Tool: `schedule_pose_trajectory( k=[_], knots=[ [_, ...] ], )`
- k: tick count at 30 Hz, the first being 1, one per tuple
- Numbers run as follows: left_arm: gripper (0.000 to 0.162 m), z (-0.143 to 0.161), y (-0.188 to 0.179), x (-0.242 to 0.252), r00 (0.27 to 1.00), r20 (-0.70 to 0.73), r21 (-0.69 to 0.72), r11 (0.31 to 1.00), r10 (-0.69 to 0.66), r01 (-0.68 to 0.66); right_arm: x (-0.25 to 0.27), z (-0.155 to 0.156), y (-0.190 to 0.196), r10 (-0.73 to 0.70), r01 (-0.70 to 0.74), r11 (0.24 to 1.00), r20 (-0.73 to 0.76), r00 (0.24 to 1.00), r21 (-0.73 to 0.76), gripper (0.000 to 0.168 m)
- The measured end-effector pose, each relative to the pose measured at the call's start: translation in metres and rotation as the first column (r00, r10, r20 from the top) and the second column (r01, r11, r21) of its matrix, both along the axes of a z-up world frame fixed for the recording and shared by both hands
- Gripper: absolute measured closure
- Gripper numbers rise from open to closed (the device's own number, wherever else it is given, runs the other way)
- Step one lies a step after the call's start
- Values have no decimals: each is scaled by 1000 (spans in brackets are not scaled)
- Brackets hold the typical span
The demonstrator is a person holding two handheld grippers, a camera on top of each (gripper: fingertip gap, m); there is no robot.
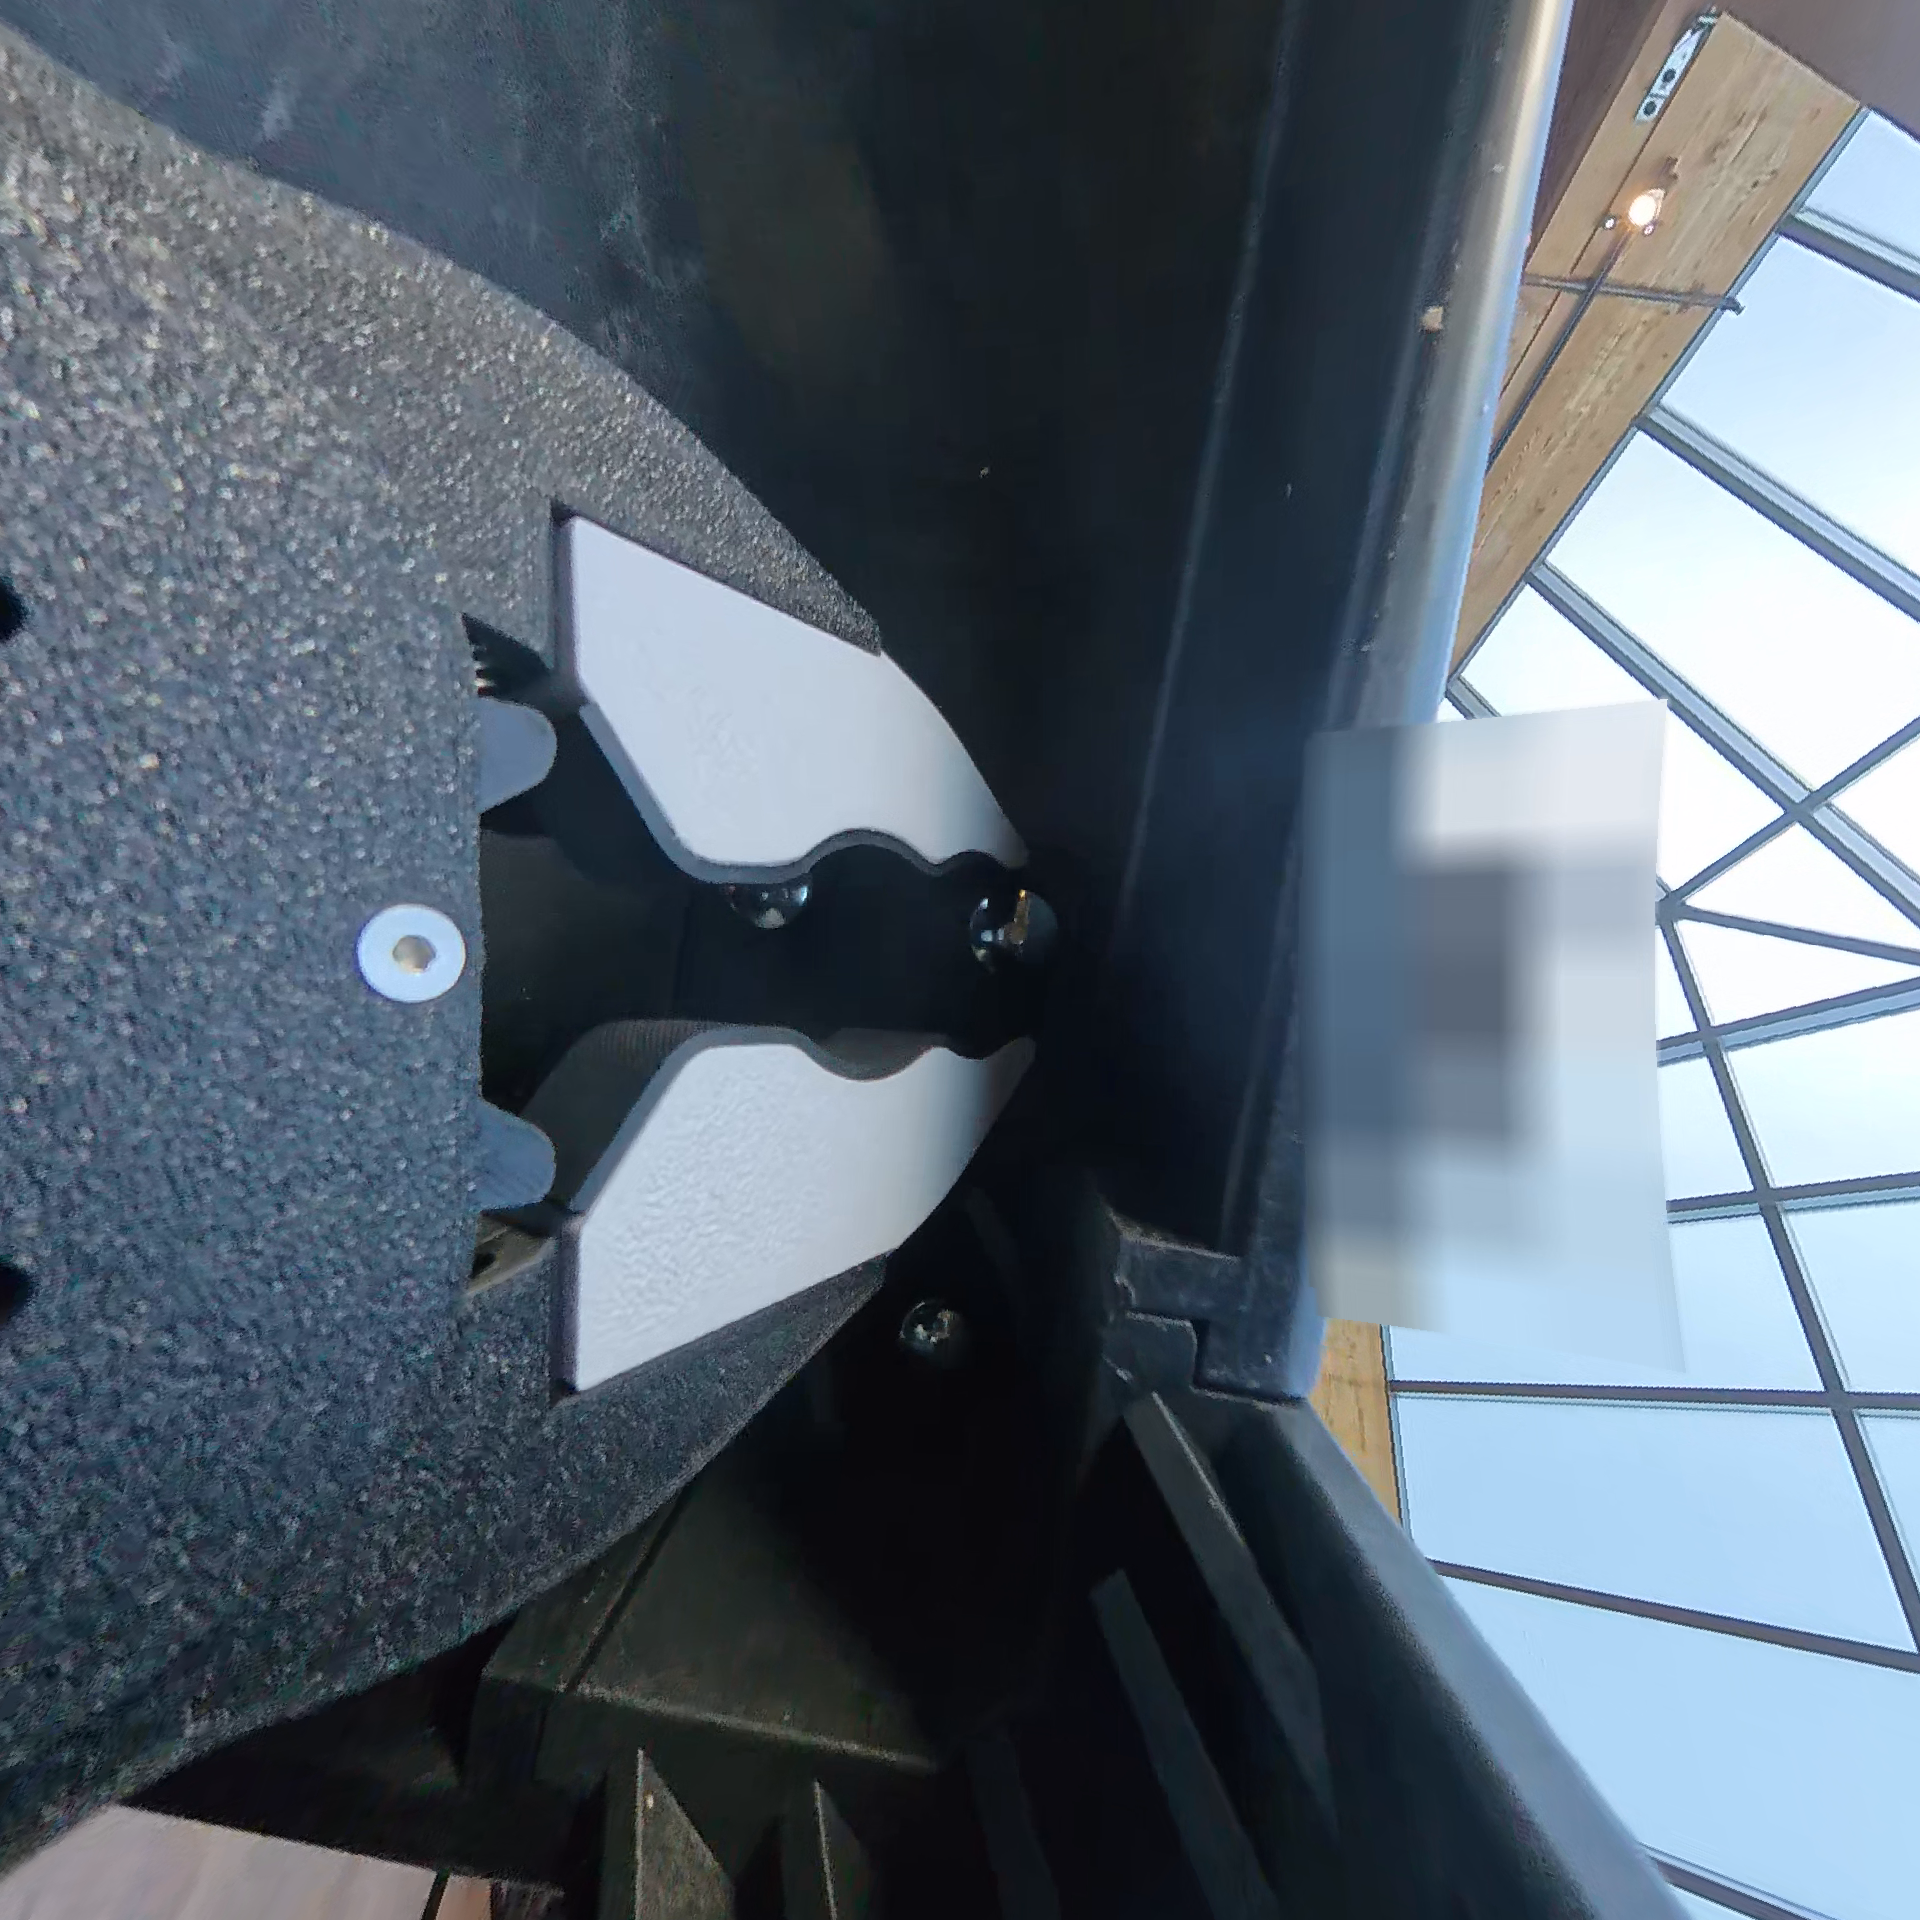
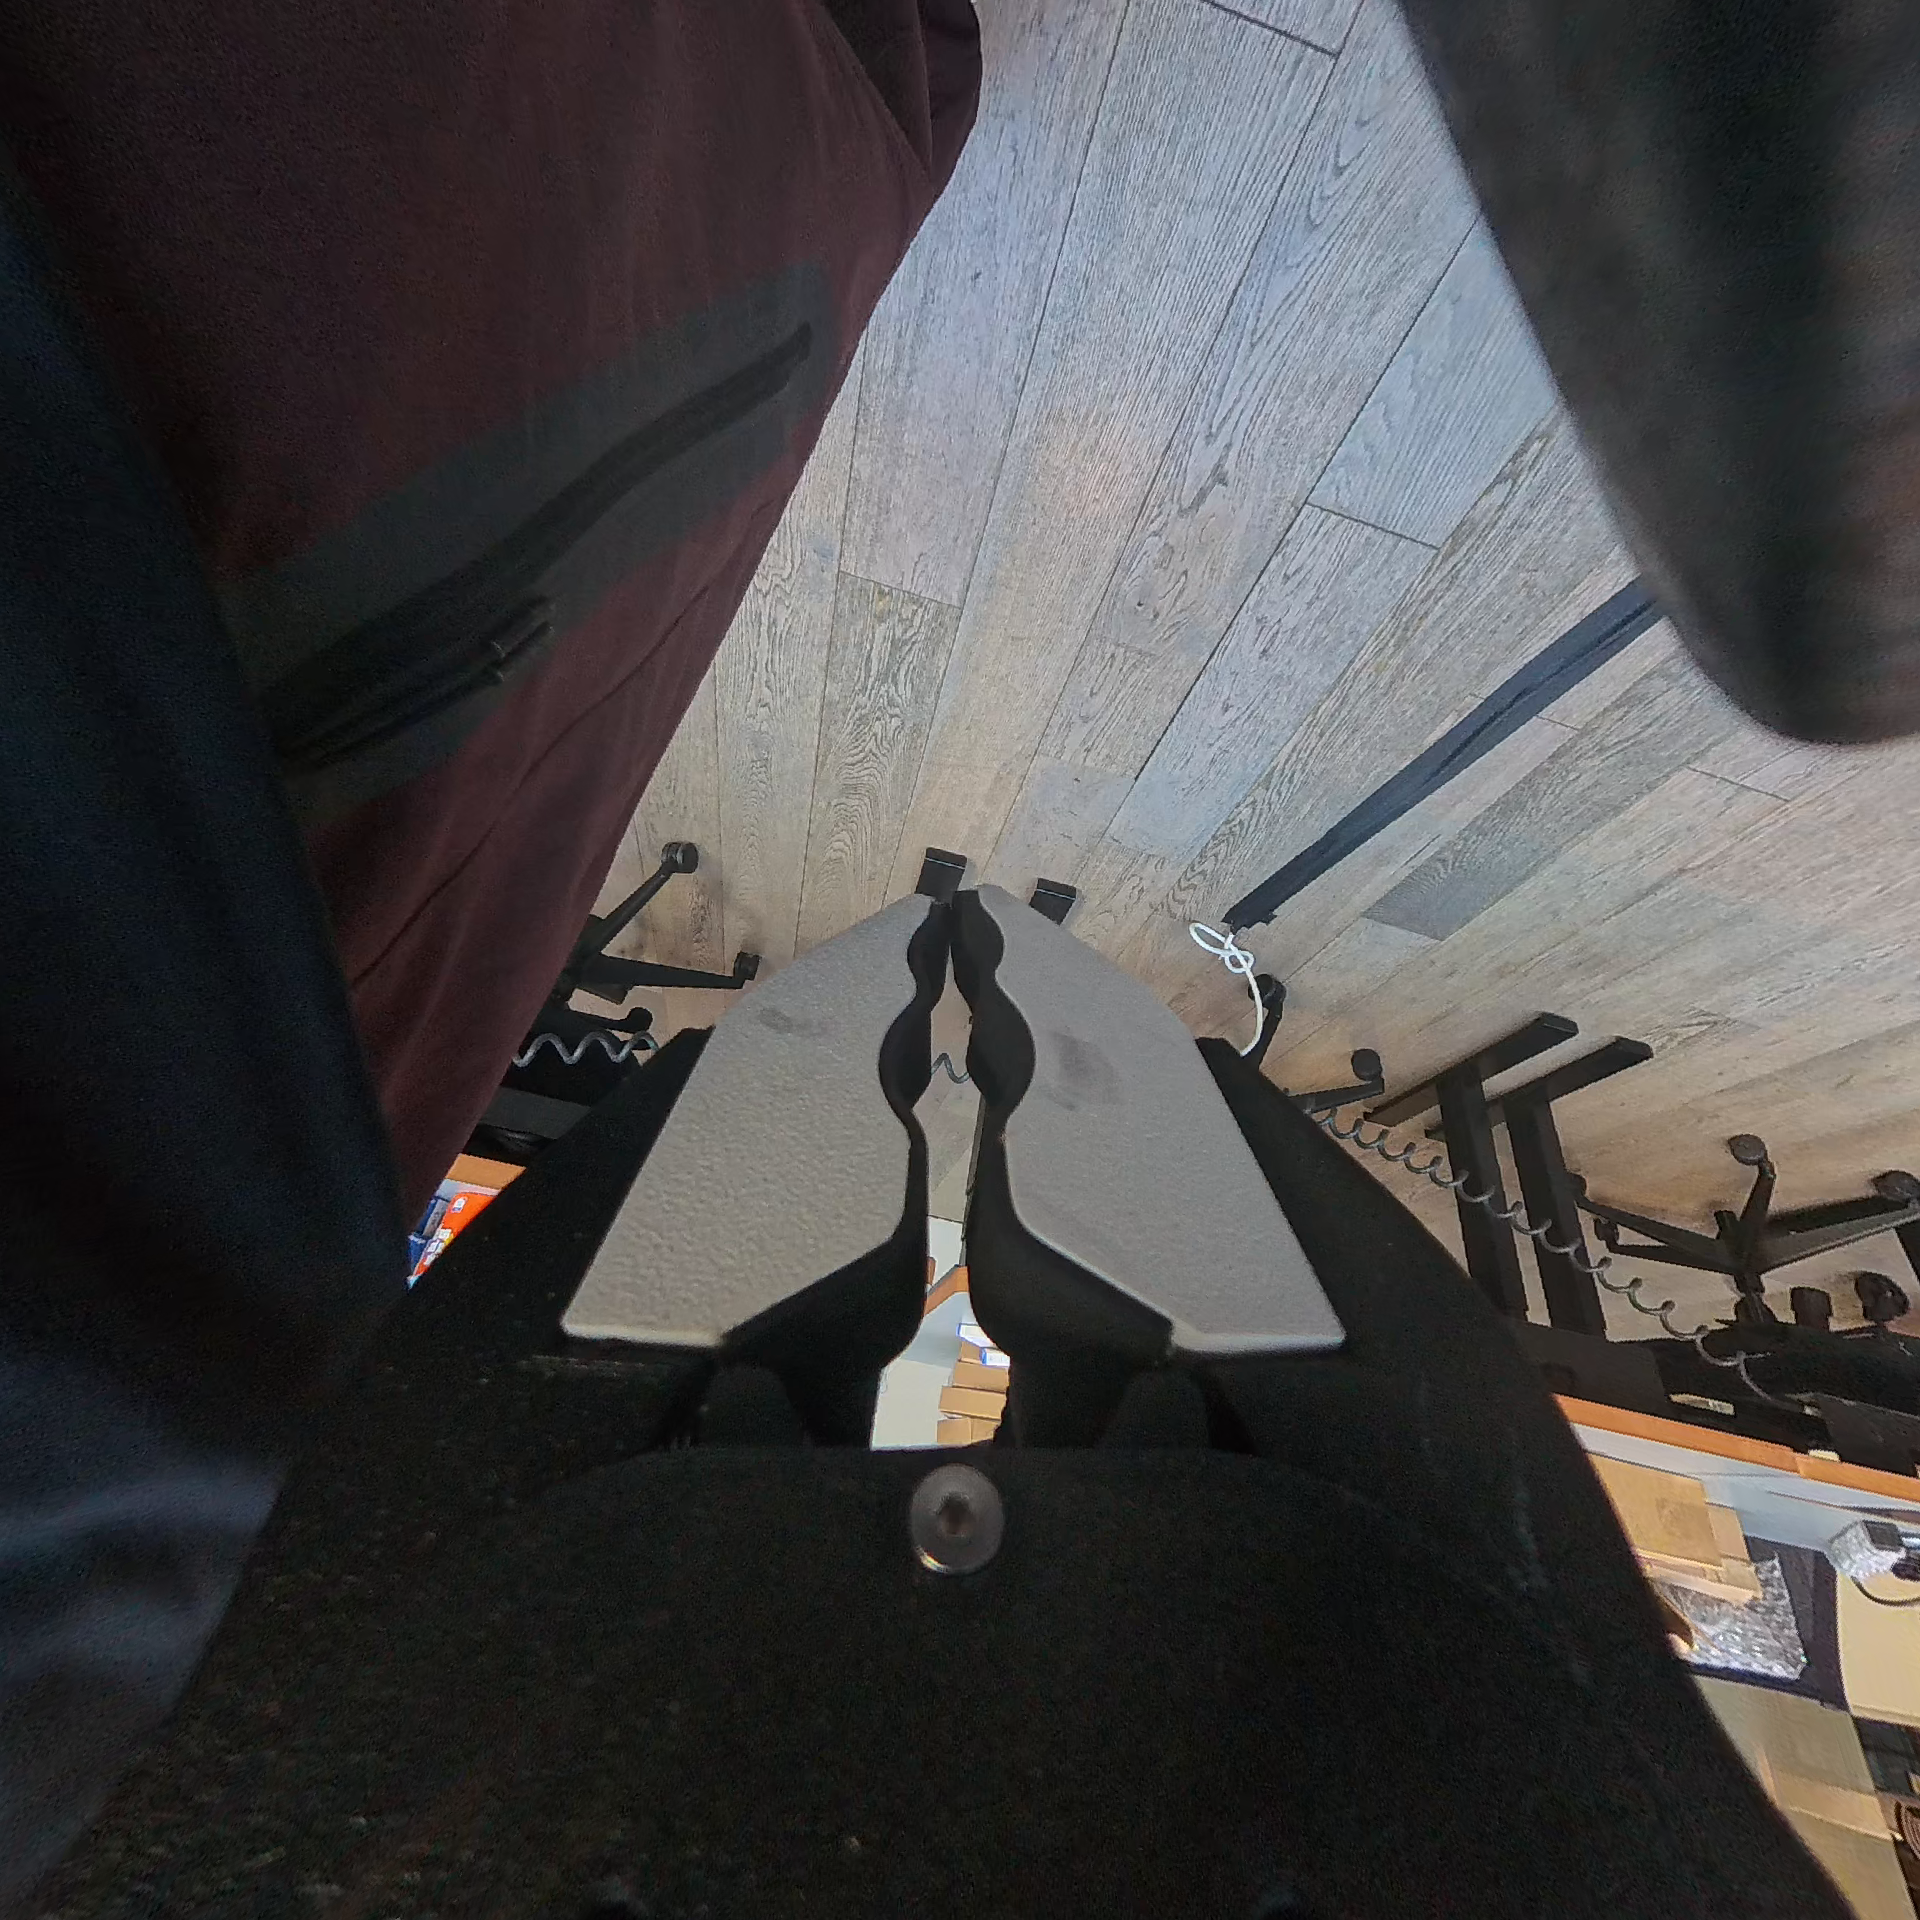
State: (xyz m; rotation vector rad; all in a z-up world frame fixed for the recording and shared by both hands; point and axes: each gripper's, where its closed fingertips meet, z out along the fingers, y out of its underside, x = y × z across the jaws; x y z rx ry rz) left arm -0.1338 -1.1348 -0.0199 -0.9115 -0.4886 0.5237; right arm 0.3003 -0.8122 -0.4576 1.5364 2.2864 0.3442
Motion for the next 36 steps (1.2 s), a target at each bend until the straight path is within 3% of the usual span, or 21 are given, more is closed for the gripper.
schedule_pose_trajectory(
  k=[31,36],
  knots=[
    [146,0,1,-6,1000,4,-14,1000,3,-3,3,-1,-2,-16,16,1000,-5,1000,6,165],
    [146,0,1,-6,1000,10,-12,1000,-3,3,9,11,12,6,-6,999,4,1000,32,164]
  ],
)
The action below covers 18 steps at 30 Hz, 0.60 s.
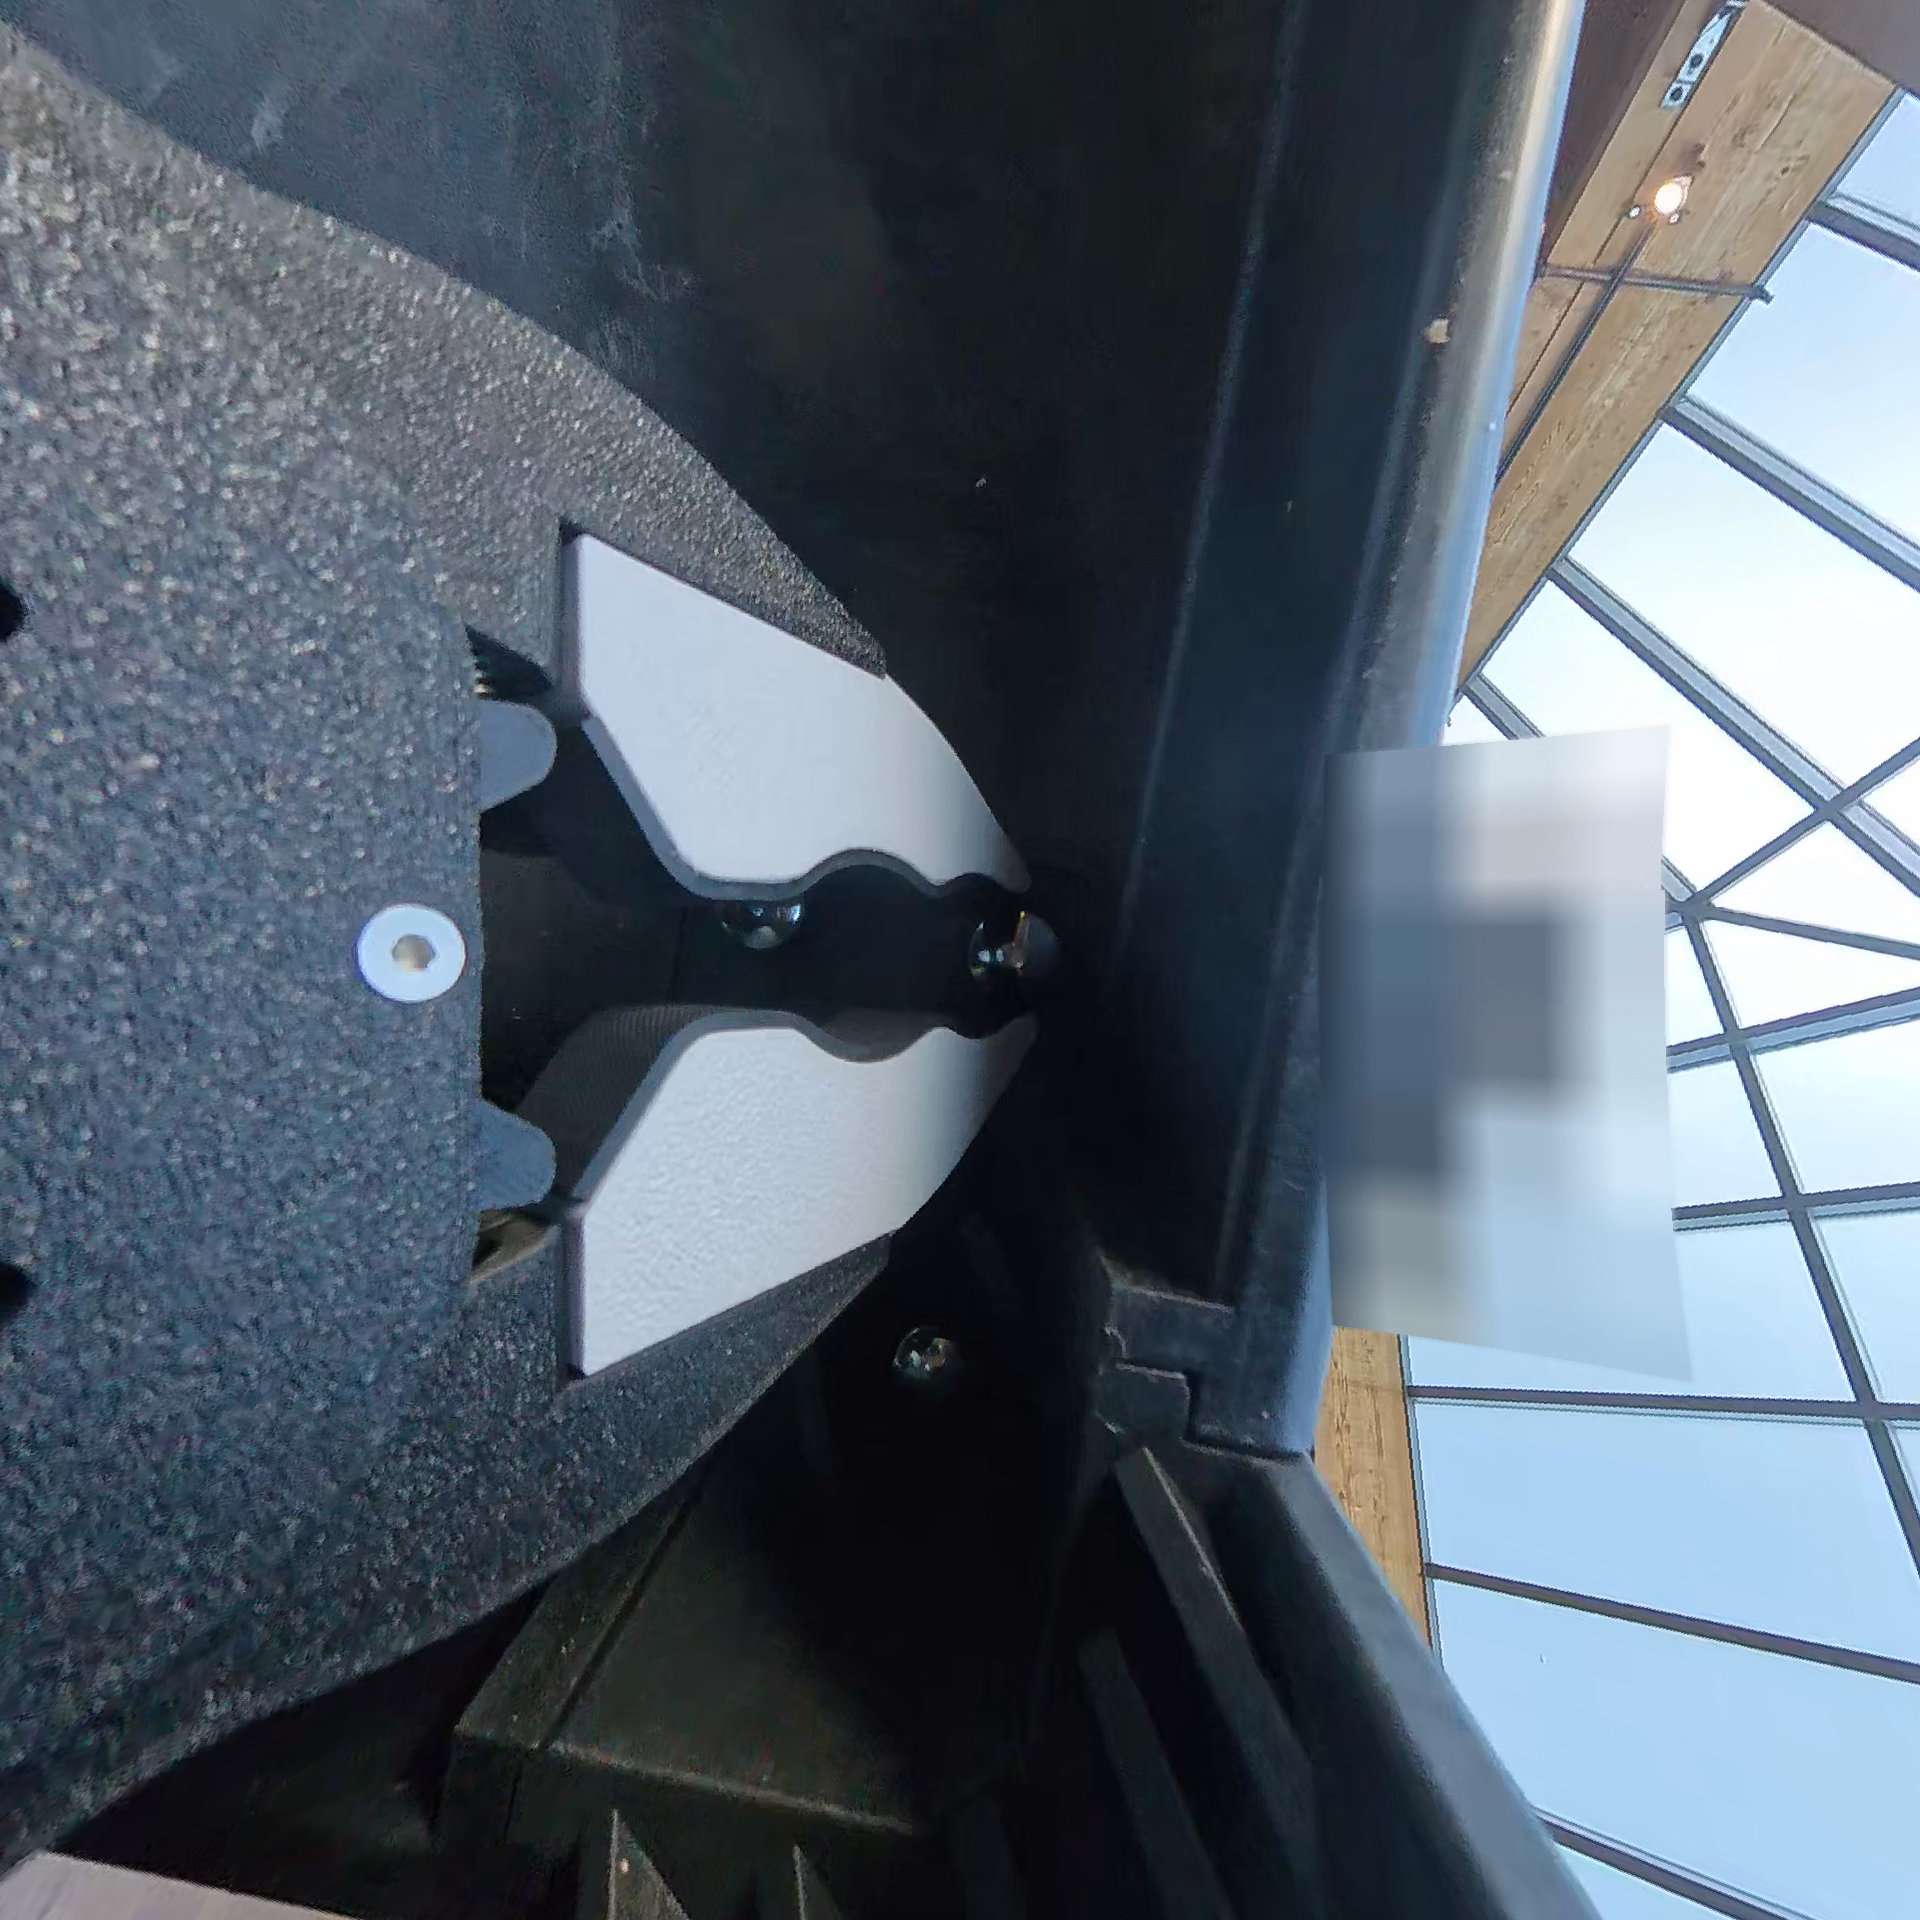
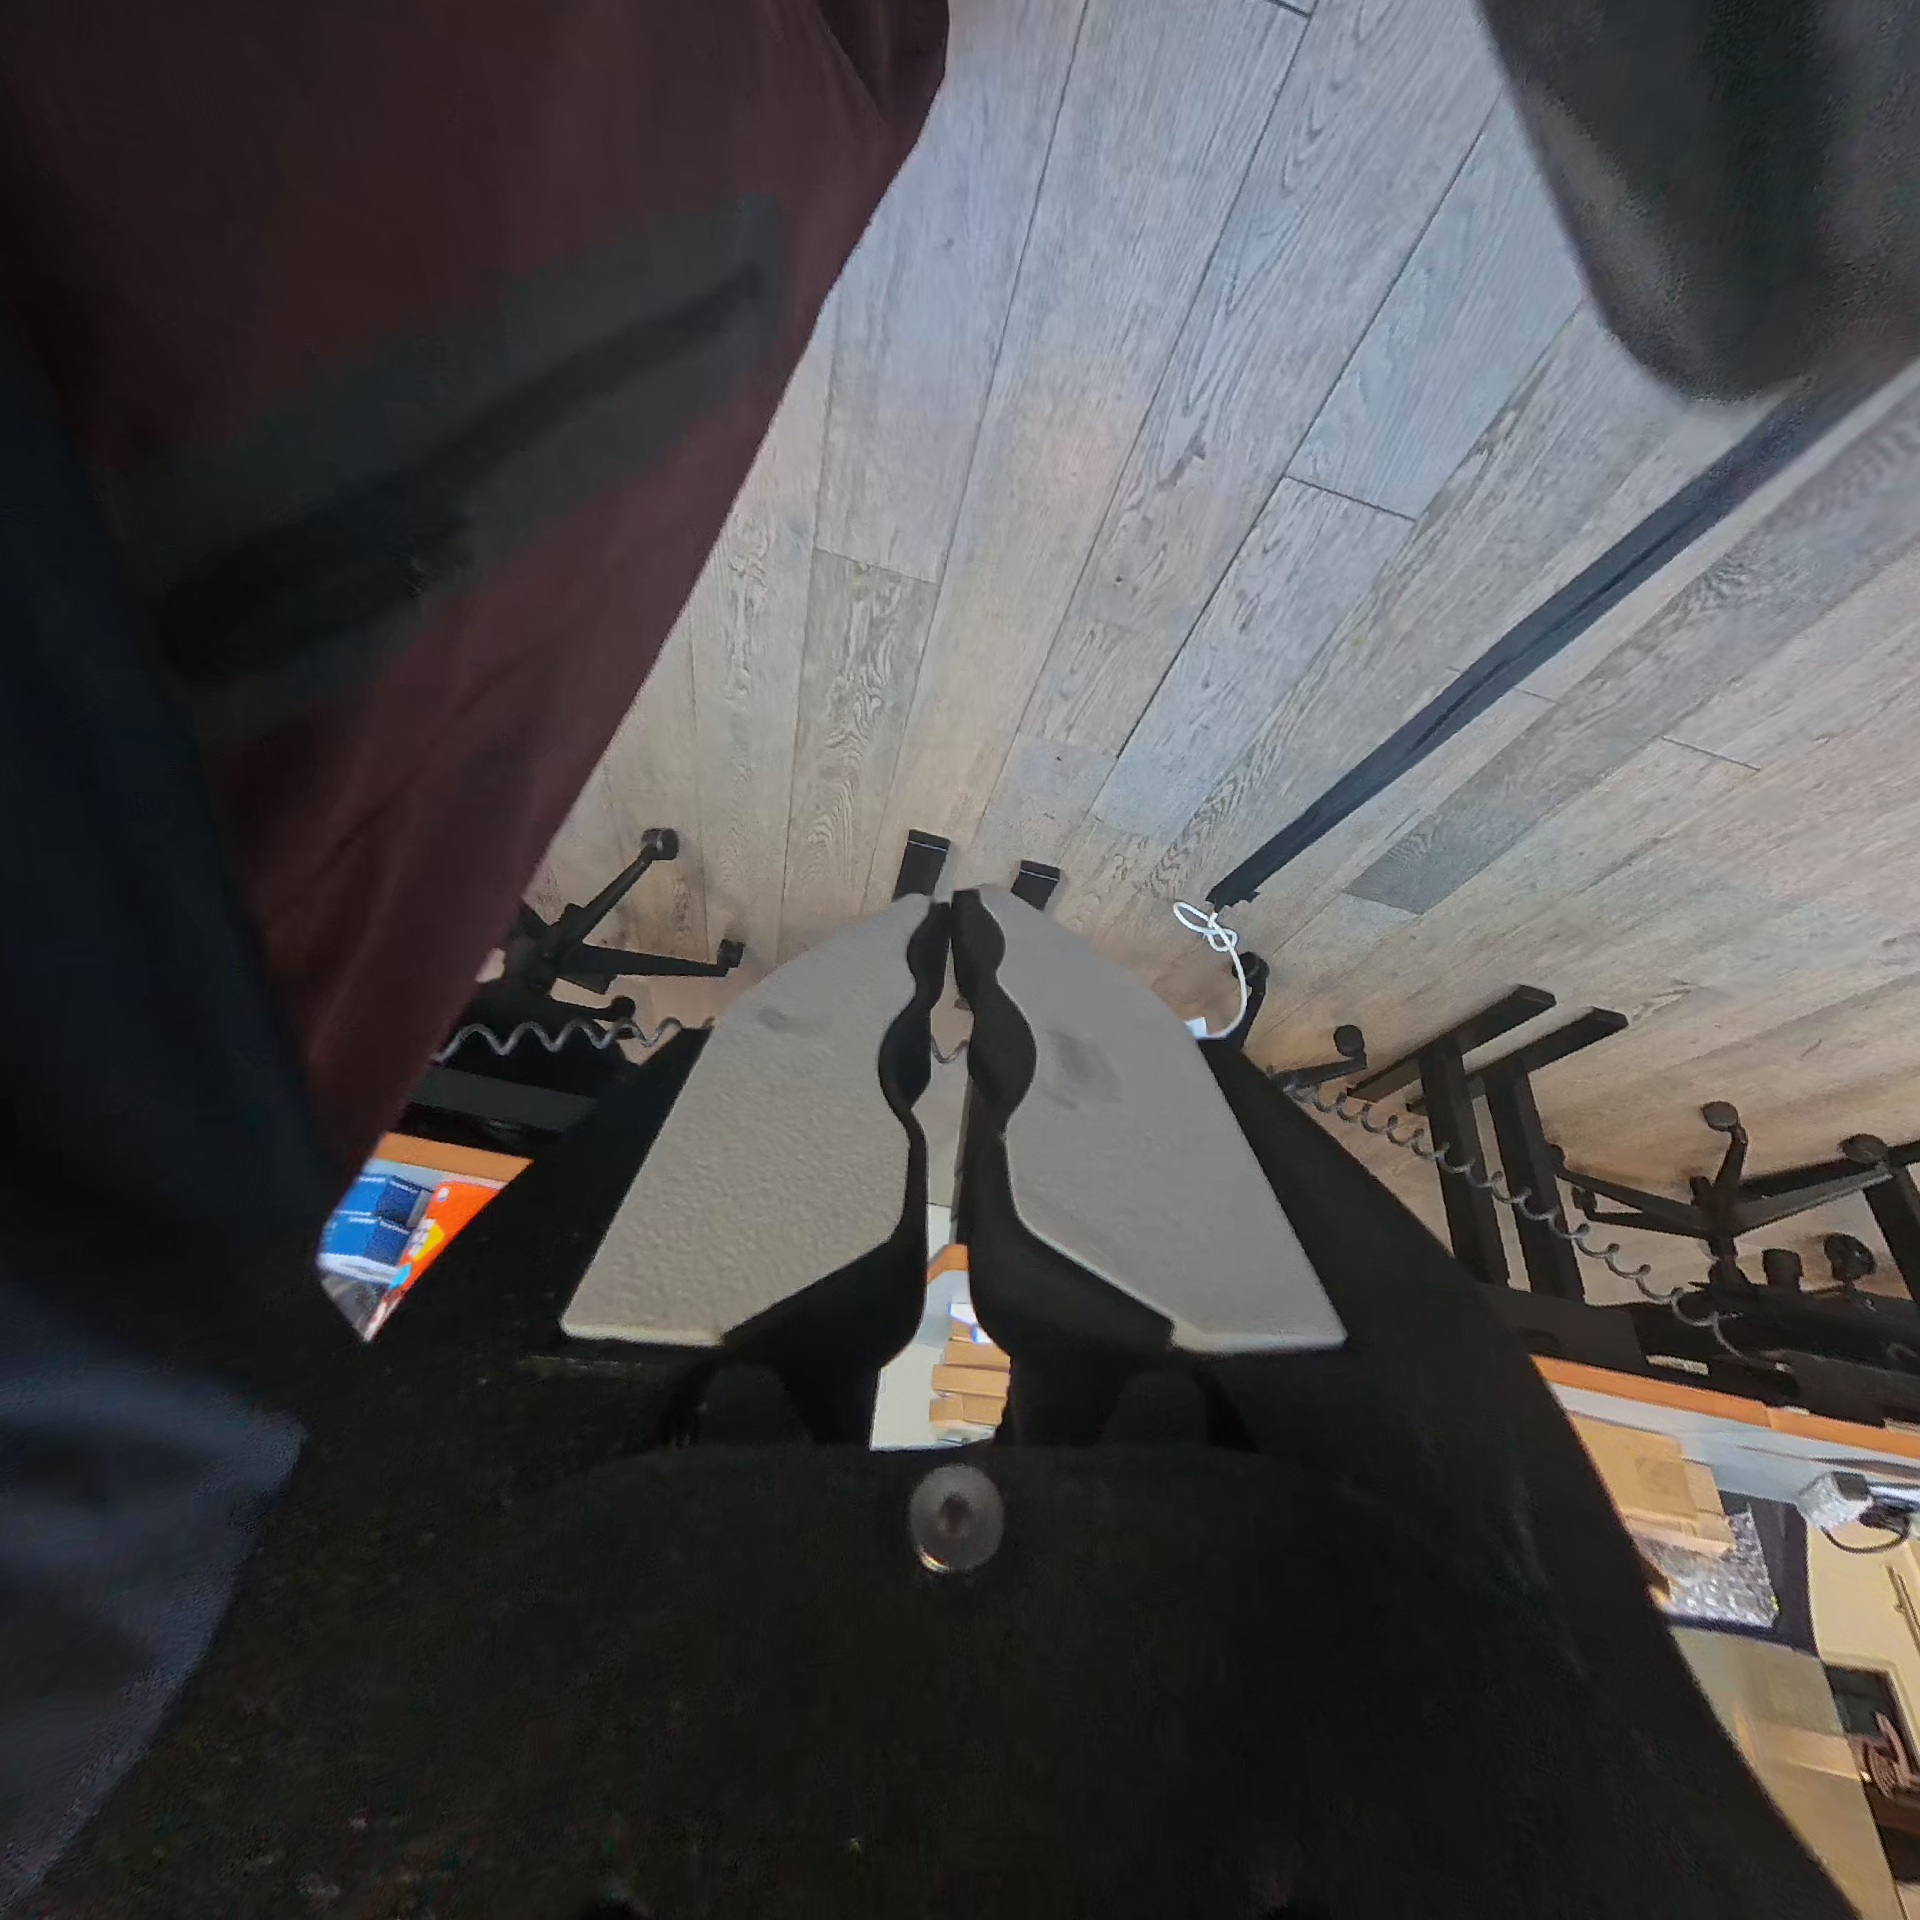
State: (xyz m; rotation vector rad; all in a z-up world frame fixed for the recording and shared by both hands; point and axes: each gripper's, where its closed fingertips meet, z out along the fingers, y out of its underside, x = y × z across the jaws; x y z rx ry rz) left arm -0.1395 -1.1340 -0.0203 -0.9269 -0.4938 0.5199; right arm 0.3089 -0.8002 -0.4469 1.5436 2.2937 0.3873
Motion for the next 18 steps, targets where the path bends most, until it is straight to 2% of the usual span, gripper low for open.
schedule_pose_trajectory(
  k=[3,6,8,10,12,14,16,18],
  knots=[
    [146,0,0,0,1000,0,-3,1000,-1,1,3,21,32,-18,19,998,-21,1000,59,164],
    [146,0,0,0,1000,-2,-10,1000,-10,9,-13,56,72,0,14,991,-106,994,132,164],
    [146,0,0,0,1000,-4,-19,1000,-14,14,-47,88,89,56,-28,990,-211,976,136,163],
    [146,0,0,0,1000,-3,-31,999,-16,16,-107,129,91,145,-112,988,-364,920,110,164],
    [146,0,1,0,1000,2,-40,999,-23,23,-180,180,74,229,-222,972,-529,817,77,163],
    [146,-1,0,-1,1000,4,-52,998,-30,30,-256,244,38,334,-383,920,-670,663,79,163],
    [146,-1,0,-1,999,7,-58,997,-43,43,-323,316,-16,437,-559,819,-770,466,127,163],
    [146,-1,1,-1,999,9,-64,997,-52,52,-371,382,-79,524,-706,678,-808,269,204,163]
  ],
)
